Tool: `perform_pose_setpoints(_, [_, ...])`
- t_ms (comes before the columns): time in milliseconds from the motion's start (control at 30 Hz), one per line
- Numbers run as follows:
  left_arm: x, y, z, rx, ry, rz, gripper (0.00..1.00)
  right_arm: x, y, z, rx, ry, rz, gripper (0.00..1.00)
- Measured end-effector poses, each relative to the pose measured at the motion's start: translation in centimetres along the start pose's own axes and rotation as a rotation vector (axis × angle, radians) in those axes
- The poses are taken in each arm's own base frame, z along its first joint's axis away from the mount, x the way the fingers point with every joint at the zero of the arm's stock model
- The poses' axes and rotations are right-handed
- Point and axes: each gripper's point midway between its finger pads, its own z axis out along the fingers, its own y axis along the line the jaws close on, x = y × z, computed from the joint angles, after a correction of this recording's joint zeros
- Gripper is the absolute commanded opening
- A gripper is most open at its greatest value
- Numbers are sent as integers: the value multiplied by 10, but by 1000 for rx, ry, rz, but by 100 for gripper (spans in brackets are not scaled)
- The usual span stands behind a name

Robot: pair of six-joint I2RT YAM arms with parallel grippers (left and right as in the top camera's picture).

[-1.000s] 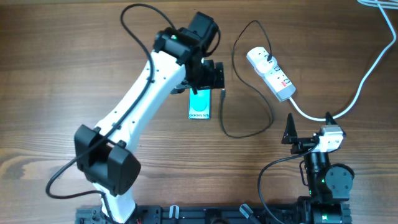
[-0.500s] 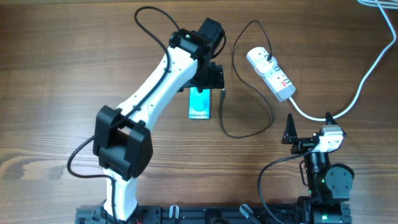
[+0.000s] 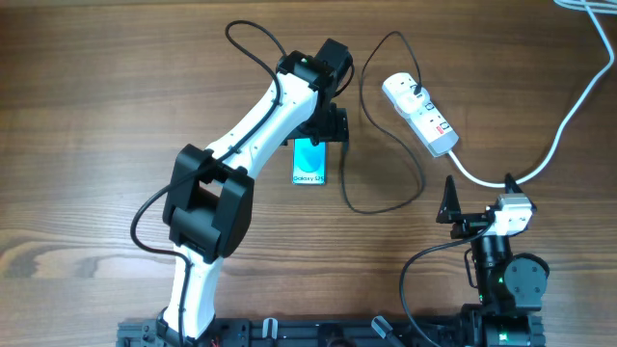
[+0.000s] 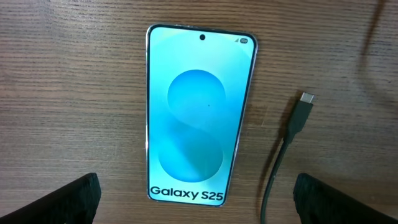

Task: Plug charger to phone and switch on socket
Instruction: 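Move the left gripper over the blue Galaxy S25 phone, then lower the left gripper and grasp the phone's edge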

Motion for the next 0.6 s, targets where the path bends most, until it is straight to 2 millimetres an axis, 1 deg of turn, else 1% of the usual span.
perform_pose_setpoints(133, [-6,-3,0,11,-24,38,100,0,0,0,0,0,0,100])
perform_pose_setpoints(333, [-7,-4,1,16,-31,55,100,0,0,0,0,0,0,100])
perform_pose_setpoints(467, [-4,-2,7,9,-20,55,100,0,0,0,0,0,0,100])
perform_pose_setpoints(600, [1,1,18,-1,-5,56,100,0,0,0,0,0,0,100])
